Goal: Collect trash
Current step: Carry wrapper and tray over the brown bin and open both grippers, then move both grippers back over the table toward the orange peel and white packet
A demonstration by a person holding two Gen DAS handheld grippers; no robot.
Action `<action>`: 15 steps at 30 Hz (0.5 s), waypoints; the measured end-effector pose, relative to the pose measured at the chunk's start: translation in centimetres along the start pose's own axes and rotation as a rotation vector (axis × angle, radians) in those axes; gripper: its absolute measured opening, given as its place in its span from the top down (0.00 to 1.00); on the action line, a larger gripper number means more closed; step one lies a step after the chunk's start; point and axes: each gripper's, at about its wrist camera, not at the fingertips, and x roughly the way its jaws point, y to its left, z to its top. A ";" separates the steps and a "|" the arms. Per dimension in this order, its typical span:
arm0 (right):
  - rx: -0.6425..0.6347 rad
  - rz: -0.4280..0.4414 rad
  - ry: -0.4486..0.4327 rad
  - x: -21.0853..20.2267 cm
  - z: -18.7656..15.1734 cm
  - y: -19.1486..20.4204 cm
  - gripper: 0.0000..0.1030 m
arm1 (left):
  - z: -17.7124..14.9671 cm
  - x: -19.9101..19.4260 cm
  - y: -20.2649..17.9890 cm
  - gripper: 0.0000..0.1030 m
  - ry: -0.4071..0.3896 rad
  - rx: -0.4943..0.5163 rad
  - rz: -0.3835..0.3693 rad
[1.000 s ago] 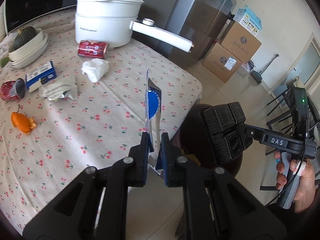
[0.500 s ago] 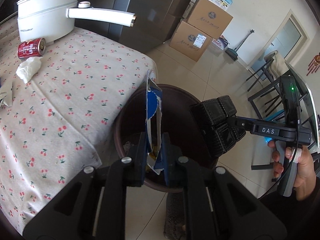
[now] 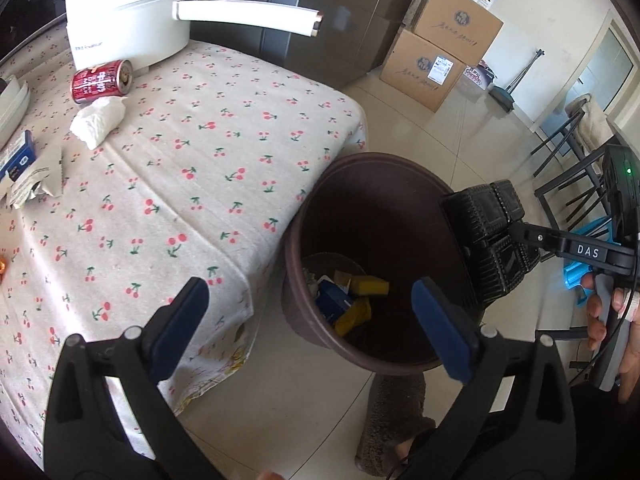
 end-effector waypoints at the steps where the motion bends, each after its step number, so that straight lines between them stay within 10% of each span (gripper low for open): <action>1: -0.003 0.000 0.000 0.0 0.0 0.1 0.51 | -0.1 -0.2 0.3 0.01 0.001 -0.004 0.007; 6: -0.003 0.003 -0.008 0.0 0.0 0.8 0.49 | -0.5 -1.0 2.0 0.01 0.011 -0.025 0.023; 10: 0.017 0.000 -0.044 -0.4 0.4 1.2 0.13 | -0.9 -1.8 3.2 0.01 0.005 -0.043 0.038; 15: 0.011 0.025 -0.035 -0.2 0.7 2.3 0.13 | -1.1 -2.7 4.7 0.01 -0.001 -0.073 0.051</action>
